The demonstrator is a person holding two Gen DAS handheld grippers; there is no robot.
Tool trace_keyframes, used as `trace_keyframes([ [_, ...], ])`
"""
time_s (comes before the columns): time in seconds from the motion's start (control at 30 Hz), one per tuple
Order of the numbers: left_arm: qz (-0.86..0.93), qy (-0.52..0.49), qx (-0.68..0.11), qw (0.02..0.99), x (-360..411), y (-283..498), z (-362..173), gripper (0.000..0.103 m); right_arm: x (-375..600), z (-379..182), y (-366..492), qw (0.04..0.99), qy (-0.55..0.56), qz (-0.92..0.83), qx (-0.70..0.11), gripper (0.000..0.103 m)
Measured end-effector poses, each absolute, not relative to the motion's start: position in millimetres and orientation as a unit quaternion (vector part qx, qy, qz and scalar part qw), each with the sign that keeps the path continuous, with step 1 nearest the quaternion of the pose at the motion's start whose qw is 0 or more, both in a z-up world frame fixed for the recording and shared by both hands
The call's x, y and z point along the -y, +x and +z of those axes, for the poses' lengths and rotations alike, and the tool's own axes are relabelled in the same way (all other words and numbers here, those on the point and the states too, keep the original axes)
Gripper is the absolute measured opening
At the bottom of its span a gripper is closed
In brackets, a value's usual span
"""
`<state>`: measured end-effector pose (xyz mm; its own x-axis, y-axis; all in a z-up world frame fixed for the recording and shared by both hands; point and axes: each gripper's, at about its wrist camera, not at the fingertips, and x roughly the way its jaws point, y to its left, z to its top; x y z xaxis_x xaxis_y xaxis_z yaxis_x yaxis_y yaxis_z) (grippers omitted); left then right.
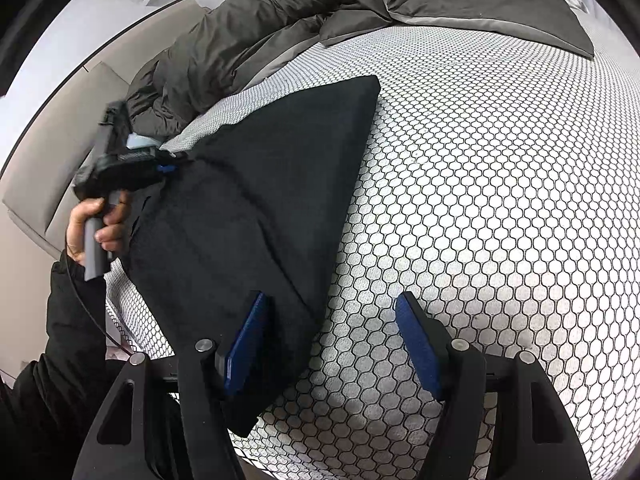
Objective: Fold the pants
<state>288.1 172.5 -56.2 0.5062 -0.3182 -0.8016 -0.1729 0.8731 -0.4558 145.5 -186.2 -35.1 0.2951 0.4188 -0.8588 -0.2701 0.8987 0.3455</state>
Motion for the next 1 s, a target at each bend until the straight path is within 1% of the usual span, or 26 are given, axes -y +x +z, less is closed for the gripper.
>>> trace_keyframes([
  [0.03, -0.042, -0.254, -0.492, 0.832, -174.8, 284.4, -53.6, 0.046, 185.3, -34.6, 145.6, 0.802, 0.067, 0.214, -0.553, 0.068],
  [0.1, -0.046, -0.240, -0.477, 0.844, -177.3, 270.8, -37.1, 0.047, 184.6, -32.4, 145.0, 0.802, 0.070, 0.217, -0.552, 0.068],
  [0.13, -0.044, -0.233, -0.467, 0.852, -177.8, 263.0, -28.9, 0.054, 183.0, -30.0, 146.1, 0.802, 0.074, 0.220, -0.551, 0.068],
  [0.17, -0.040, -0.228, -0.453, 0.861, -177.3, 251.8, -19.0, 0.065, 183.4, -27.9, 144.4, 0.801, 0.078, 0.227, -0.548, 0.068],
  [0.2, -0.041, -0.224, -0.441, 0.868, -174.6, 241.7, -10.5, 0.071, 184.0, -25.4, 141.6, 0.800, 0.081, 0.236, -0.546, 0.068],
  [0.23, -0.046, -0.216, -0.429, 0.876, -170.3, 226.3, -1.1, 0.082, 183.7, -23.3, 139.1, 0.798, 0.086, 0.245, -0.544, 0.068],
  [0.27, -0.051, -0.205, -0.419, 0.883, -162.9, 214.9, 8.3, 0.085, 184.2, -22.2, 136.7, 0.796, 0.090, 0.252, -0.543, 0.068],
  [0.3, -0.059, -0.192, -0.411, 0.889, -152.1, 204.2, 13.9, 0.085, 183.3, -22.2, 134.1, 0.791, 0.096, 0.261, -0.545, 0.068],
  [0.33, -0.072, -0.181, -0.403, 0.894, -136.0, 198.1, 17.2, 0.089, 182.6, -23.7, 132.6, 0.788, 0.104, 0.264, -0.547, 0.068],
  [0.37, -0.091, -0.173, -0.399, 0.896, -117.5, 194.0, 16.7, 0.096, 183.4, -27.5, 129.9, 0.783, 0.119, 0.265, -0.551, 0.068],
  [0.4, -0.108, -0.163, -0.401, 0.895, -102.7, 188.6, 15.9, 0.097, 183.9, -31.1, 127.1, 0.779, 0.131, 0.265, -0.553, 0.068],
  [0.57, -0.188, -0.078, -0.423, 0.883, -5.3, 186.7, -1.2, 0.097, 195.9, -42.6, 115.6, 0.767, 0.219, 0.264, -0.542, 0.068],
  [0.6, -0.193, -0.064, -0.426, 0.882, 7.4, 186.8, -6.6, 0.097, 199.1, -44.3, 114.3, 0.767, 0.233, 0.262, -0.538, 0.065],
  [0.63, -0.193, -0.046, -0.431, 0.880, 19.5, 188.3, -14.0, 0.097, 200.4, -46.5, 113.6, 0.767, 0.242, 0.258, -0.536, 0.049],
  [0.67, -0.182, -0.027, -0.440, 0.879, 28.7, 190.5, -22.0, 0.097, 204.1, -48.7, 112.2, 0.769, 0.247, 0.249, -0.535, 0.035],
  [0.7, -0.163, -0.013, -0.453, 0.877, 35.2, 196.8, -30.3, 0.096, 206.7, -50.8, 112.2, 0.769, 0.251, 0.241, -0.536, 0.019],
  [0.73, -0.155, -0.011, -0.461, 0.874, 37.3, 199.0, -34.6, 0.095, 204.9, -49.7, 111.8, 0.772, 0.245, 0.240, -0.534, 0.014],
  [0.8, -0.152, -0.020, -0.460, 0.875, 39.7, 203.9, -39.6, 0.095, 193.4, -38.8, 100.4, 0.794, 0.212, 0.242, -0.515, 0.012],
  [0.87, -0.145, -0.031, -0.456, 0.878, 37.6, 204.8, -37.1, 0.095, 188.3, -33.8, 87.3, 0.796, 0.198, 0.254, -0.512, 0.011],
  [1.0, -0.166, -0.057, -0.450, 0.876, 33.2, 184.6, -32.7, 0.095, 185.9, -38.9, 73.5, 0.788, 0.183, 0.252, -0.531, 0.012],
])
